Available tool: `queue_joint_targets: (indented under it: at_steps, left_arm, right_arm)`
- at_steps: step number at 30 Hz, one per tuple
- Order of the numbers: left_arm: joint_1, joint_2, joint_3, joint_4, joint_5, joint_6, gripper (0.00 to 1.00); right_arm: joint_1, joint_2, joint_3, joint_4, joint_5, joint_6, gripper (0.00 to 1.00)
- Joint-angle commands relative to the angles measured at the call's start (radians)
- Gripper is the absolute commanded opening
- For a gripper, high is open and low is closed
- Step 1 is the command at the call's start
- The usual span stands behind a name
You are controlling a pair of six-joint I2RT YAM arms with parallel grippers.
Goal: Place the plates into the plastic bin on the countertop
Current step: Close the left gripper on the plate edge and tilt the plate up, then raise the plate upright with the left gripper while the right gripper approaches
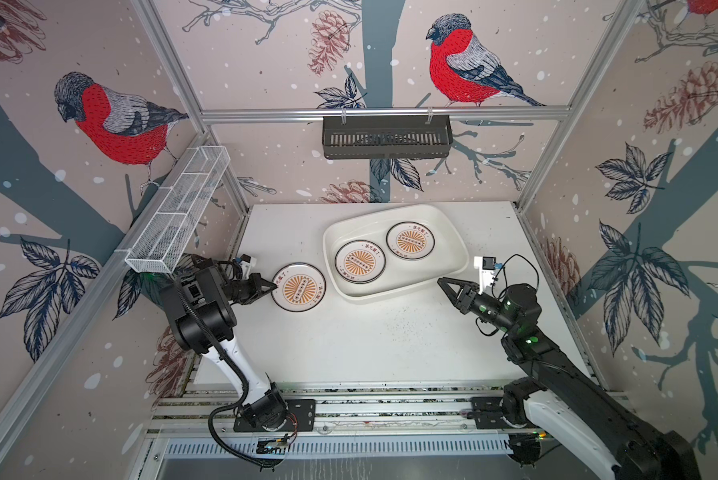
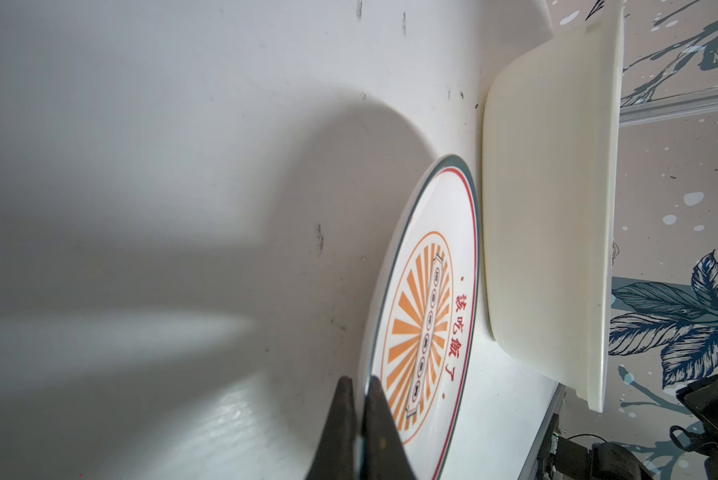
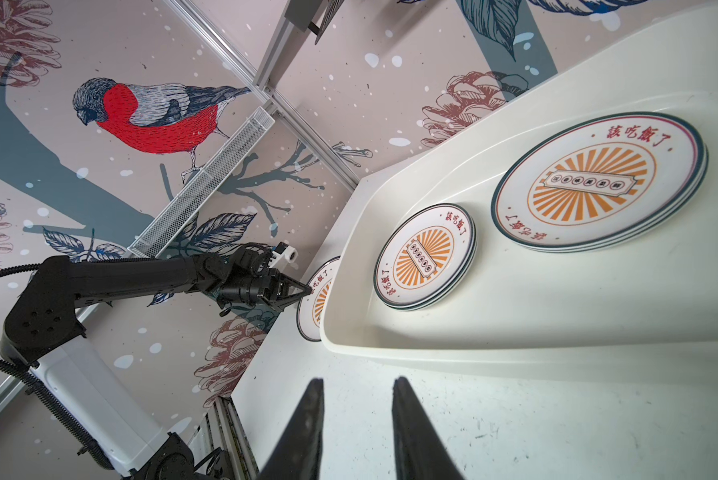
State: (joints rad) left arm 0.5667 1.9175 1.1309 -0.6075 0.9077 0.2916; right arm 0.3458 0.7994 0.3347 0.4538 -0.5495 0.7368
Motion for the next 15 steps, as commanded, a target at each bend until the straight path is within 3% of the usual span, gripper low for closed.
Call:
queue_joint_targets:
  at_steps: [1, 15]
  left_arm:
    - [0.012, -0.031, 0.001, -0.032, 0.035, 0.025, 0.00]
    - [0.037, -0.079, 0.043, -0.056, 0.131, -0.008, 0.00]
  right_arm:
    - [0.004, 0.004, 0.010, 0.045, -0.009, 0.010, 0.30]
    - [0.009, 0.002, 0.015, 0.030, -0.005, 0.000, 0.30]
